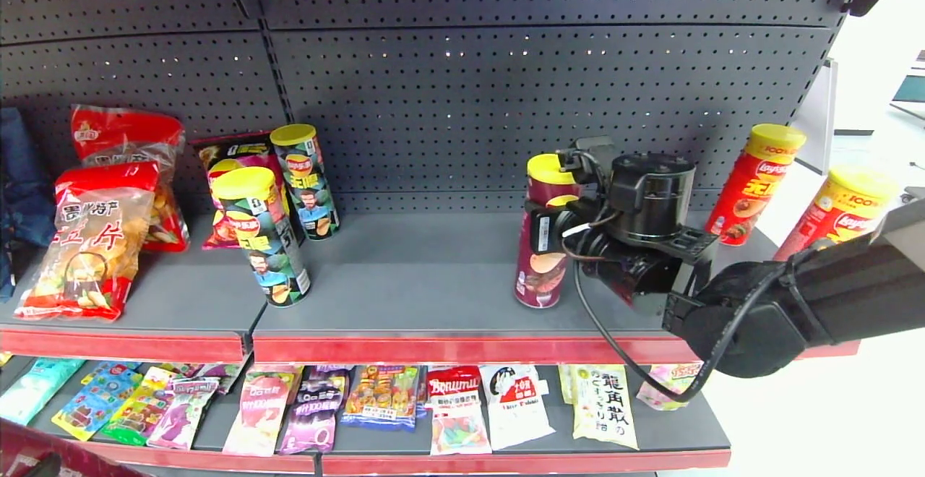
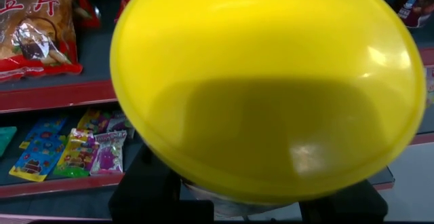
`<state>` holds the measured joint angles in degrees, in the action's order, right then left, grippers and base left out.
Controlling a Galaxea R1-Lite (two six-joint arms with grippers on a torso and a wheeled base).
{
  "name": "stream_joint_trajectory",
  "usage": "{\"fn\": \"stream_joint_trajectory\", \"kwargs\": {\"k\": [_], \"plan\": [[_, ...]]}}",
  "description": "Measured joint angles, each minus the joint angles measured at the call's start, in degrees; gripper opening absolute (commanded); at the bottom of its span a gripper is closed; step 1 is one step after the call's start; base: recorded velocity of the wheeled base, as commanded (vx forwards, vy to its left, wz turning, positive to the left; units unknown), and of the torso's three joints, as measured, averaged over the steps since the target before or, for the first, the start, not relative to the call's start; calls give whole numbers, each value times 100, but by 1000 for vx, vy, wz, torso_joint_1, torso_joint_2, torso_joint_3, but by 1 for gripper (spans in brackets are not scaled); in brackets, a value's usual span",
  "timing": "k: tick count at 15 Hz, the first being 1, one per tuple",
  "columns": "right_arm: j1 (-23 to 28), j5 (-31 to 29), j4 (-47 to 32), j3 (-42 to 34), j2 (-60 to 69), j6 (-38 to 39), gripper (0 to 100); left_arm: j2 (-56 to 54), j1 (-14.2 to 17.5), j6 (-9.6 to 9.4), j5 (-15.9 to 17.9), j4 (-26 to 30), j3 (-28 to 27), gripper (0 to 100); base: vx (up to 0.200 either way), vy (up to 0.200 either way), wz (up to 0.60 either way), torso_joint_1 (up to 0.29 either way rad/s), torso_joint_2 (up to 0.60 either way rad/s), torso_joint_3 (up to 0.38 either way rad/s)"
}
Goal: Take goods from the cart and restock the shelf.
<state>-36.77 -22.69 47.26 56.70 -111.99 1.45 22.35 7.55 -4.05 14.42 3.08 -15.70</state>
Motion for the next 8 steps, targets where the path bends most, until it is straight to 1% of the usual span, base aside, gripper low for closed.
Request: {"fn": "stream_joint_trajectory", "kwargs": {"k": [4, 8], "plan": [[-116, -62, 238, -190, -55, -12, 0, 2, 0, 0, 0, 0, 5, 0, 0, 0, 0, 0, 0, 0], [-221, -60, 266, -295, -63, -20, 0, 4, 0, 0, -2, 0, 0, 0, 0, 0, 0, 0, 0, 0]]}}
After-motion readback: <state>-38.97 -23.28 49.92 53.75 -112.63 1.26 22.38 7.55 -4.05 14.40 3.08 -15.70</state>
